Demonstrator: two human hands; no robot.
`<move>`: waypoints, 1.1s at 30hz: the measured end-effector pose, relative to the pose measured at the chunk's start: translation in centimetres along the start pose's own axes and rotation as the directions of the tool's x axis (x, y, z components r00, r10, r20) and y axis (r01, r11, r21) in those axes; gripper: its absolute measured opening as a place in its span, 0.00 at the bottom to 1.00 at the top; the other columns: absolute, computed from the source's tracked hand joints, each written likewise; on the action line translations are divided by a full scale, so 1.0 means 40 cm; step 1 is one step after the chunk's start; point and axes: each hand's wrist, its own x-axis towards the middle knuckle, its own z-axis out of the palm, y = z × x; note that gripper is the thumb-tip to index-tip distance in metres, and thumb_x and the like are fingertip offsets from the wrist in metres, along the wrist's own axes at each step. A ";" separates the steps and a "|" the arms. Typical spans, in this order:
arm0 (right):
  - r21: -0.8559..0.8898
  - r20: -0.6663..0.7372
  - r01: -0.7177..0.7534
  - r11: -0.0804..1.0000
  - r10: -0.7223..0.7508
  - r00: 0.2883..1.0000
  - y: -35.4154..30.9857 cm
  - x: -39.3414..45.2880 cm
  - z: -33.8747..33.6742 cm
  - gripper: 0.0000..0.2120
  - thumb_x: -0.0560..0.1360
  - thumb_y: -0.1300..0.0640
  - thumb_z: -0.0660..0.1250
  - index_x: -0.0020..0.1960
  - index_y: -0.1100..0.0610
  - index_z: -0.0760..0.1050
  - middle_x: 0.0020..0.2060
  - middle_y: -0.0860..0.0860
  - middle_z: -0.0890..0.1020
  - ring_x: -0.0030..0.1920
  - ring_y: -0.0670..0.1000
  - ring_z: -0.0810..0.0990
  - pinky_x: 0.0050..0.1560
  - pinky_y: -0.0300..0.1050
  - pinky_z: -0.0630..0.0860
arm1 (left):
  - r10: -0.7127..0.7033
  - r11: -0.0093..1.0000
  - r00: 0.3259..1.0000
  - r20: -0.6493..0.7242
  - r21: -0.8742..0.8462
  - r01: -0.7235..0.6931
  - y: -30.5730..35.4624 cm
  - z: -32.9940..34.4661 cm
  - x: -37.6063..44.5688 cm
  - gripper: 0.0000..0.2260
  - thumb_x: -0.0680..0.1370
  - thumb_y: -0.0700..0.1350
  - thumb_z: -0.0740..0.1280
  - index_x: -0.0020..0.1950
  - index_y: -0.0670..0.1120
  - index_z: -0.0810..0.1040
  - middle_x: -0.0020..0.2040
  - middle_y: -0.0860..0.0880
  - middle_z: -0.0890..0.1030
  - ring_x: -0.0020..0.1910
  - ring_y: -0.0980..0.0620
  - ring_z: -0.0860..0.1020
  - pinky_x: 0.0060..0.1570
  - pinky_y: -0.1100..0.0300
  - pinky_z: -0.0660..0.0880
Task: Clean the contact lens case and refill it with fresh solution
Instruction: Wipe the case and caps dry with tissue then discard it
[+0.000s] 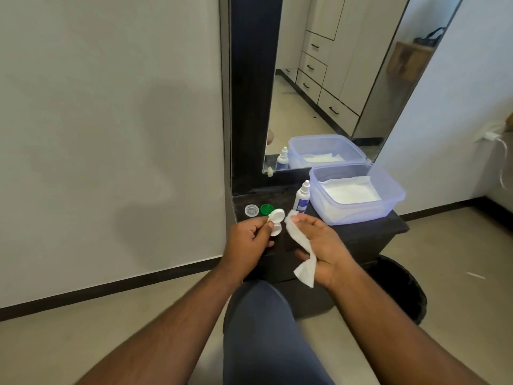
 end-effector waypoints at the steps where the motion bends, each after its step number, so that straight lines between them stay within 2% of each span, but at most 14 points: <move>1: 0.008 -0.042 0.031 0.999 -0.031 0.999 -0.007 0.004 -0.018 0.07 0.72 0.61 0.71 0.50 0.57 0.79 0.42 0.55 0.84 0.40 0.51 0.81 0.29 0.41 0.73 | -0.051 0.998 0.999 0.013 -0.045 0.051 0.002 -0.004 0.004 0.09 0.79 0.40 0.65 0.56 0.44 0.81 0.46 0.50 0.82 0.44 0.58 0.82 0.39 0.68 0.78; 3: -0.042 -0.146 0.101 0.994 -0.106 0.984 -0.017 0.005 -0.040 0.08 0.71 0.58 0.72 0.51 0.55 0.80 0.48 0.55 0.83 0.50 0.55 0.79 0.44 0.48 0.78 | -0.112 0.989 0.994 0.009 -0.095 0.113 0.008 -0.008 0.008 0.10 0.78 0.40 0.67 0.58 0.43 0.81 0.47 0.52 0.83 0.45 0.55 0.83 0.39 0.66 0.79; 5: -0.124 -0.162 0.165 0.978 -0.184 0.970 -0.022 0.002 -0.050 0.07 0.71 0.59 0.73 0.49 0.56 0.80 0.46 0.54 0.83 0.50 0.55 0.79 0.52 0.51 0.78 | -0.139 0.980 0.990 -0.022 -0.144 0.135 0.014 -0.009 0.008 0.09 0.76 0.39 0.69 0.56 0.43 0.82 0.46 0.52 0.84 0.44 0.53 0.84 0.38 0.63 0.80; 10: -0.308 -0.029 0.298 0.903 -0.322 0.946 -0.008 0.001 -0.037 0.06 0.69 0.63 0.75 0.45 0.56 0.82 0.41 0.52 0.85 0.46 0.54 0.84 0.51 0.50 0.81 | -0.207 0.937 0.977 -0.044 -0.295 0.186 0.024 -0.023 0.007 0.05 0.74 0.38 0.71 0.49 0.43 0.83 0.43 0.46 0.85 0.43 0.48 0.85 0.38 0.57 0.82; 13: -0.422 0.052 0.363 0.831 -0.377 0.925 -0.004 0.022 -0.026 0.07 0.70 0.61 0.74 0.48 0.54 0.83 0.43 0.49 0.85 0.46 0.50 0.84 0.52 0.48 0.81 | -0.217 0.939 0.976 0.021 -0.268 0.215 0.033 -0.032 0.008 0.04 0.74 0.38 0.71 0.48 0.41 0.82 0.42 0.46 0.85 0.41 0.47 0.85 0.34 0.60 0.81; 17: -0.431 0.152 0.457 0.778 -0.437 0.887 -0.019 0.044 -0.021 0.07 0.72 0.62 0.72 0.49 0.54 0.83 0.44 0.49 0.85 0.48 0.49 0.83 0.51 0.43 0.79 | -0.273 0.918 0.951 0.144 -0.256 0.302 0.044 -0.049 0.013 0.05 0.75 0.37 0.69 0.49 0.37 0.82 0.42 0.43 0.85 0.38 0.45 0.84 0.31 0.62 0.80; 19: -0.506 0.294 0.534 0.677 -0.447 0.845 -0.042 0.048 -0.024 0.07 0.73 0.63 0.71 0.48 0.54 0.84 0.44 0.48 0.85 0.48 0.46 0.83 0.51 0.40 0.78 | -0.288 0.927 0.937 0.196 -0.188 0.325 0.048 -0.057 0.016 0.05 0.75 0.36 0.69 0.49 0.37 0.82 0.42 0.44 0.85 0.38 0.48 0.84 0.31 0.63 0.79; 20: -0.574 0.397 0.571 0.586 -0.410 0.821 -0.061 0.046 -0.025 0.07 0.74 0.63 0.70 0.49 0.54 0.83 0.45 0.47 0.85 0.48 0.44 0.82 0.50 0.37 0.78 | -0.280 0.943 0.933 0.226 -0.117 0.311 0.050 -0.060 0.019 0.05 0.75 0.36 0.69 0.49 0.37 0.82 0.43 0.45 0.85 0.38 0.50 0.84 0.33 0.63 0.79; 22: -0.716 0.577 0.618 0.325 -0.225 0.785 -0.107 0.045 -0.023 0.08 0.75 0.63 0.68 0.51 0.54 0.83 0.45 0.44 0.83 0.47 0.42 0.81 0.48 0.33 0.76 | -0.244 0.970 0.919 0.308 0.065 0.235 0.060 -0.064 0.027 0.05 0.74 0.36 0.69 0.49 0.37 0.82 0.44 0.43 0.84 0.38 0.53 0.83 0.36 0.64 0.79; 24: -0.760 0.643 0.642 0.098 -0.022 0.765 -0.148 0.042 -0.011 0.09 0.75 0.63 0.67 0.52 0.55 0.83 0.45 0.43 0.81 0.45 0.41 0.79 0.47 0.31 0.73 | -0.228 0.967 0.902 0.367 0.191 0.167 0.076 -0.066 0.036 0.06 0.74 0.35 0.70 0.49 0.36 0.82 0.45 0.41 0.84 0.37 0.54 0.82 0.36 0.66 0.78; 26: -0.742 0.666 0.670 -0.029 0.083 0.741 -0.171 0.041 0.003 0.10 0.75 0.63 0.67 0.53 0.55 0.82 0.46 0.43 0.80 0.44 0.40 0.78 0.47 0.30 0.72 | -0.228 0.955 0.895 0.382 0.267 0.130 0.092 -0.065 0.041 0.06 0.74 0.36 0.70 0.49 0.36 0.83 0.44 0.41 0.84 0.36 0.55 0.82 0.36 0.67 0.78; 28: -0.724 0.680 0.688 -0.053 0.115 0.724 -0.177 0.043 0.008 0.10 0.75 0.64 0.67 0.54 0.56 0.82 0.47 0.44 0.80 0.45 0.41 0.78 0.50 0.31 0.73 | -0.228 0.952 0.895 0.383 0.281 0.122 0.101 -0.065 0.039 0.06 0.73 0.35 0.71 0.48 0.36 0.83 0.42 0.44 0.84 0.35 0.57 0.81 0.35 0.68 0.77; 31: -0.726 0.684 0.688 0.008 0.118 0.720 -0.165 0.048 -0.006 0.10 0.76 0.63 0.67 0.55 0.56 0.82 0.51 0.47 0.82 0.48 0.42 0.79 0.54 0.36 0.75 | -0.225 0.950 0.893 0.390 0.292 0.112 0.098 -0.067 0.031 0.05 0.73 0.36 0.71 0.47 0.39 0.84 0.39 0.49 0.84 0.33 0.59 0.81 0.33 0.69 0.76; 33: -0.721 0.690 0.693 0.029 0.131 0.712 -0.151 0.050 -0.019 0.10 0.76 0.62 0.67 0.56 0.56 0.82 0.52 0.48 0.82 0.49 0.43 0.79 0.55 0.38 0.75 | -0.230 0.944 0.887 0.401 0.312 0.104 0.093 -0.069 0.026 0.05 0.73 0.36 0.71 0.47 0.39 0.84 0.40 0.47 0.84 0.33 0.59 0.81 0.34 0.69 0.76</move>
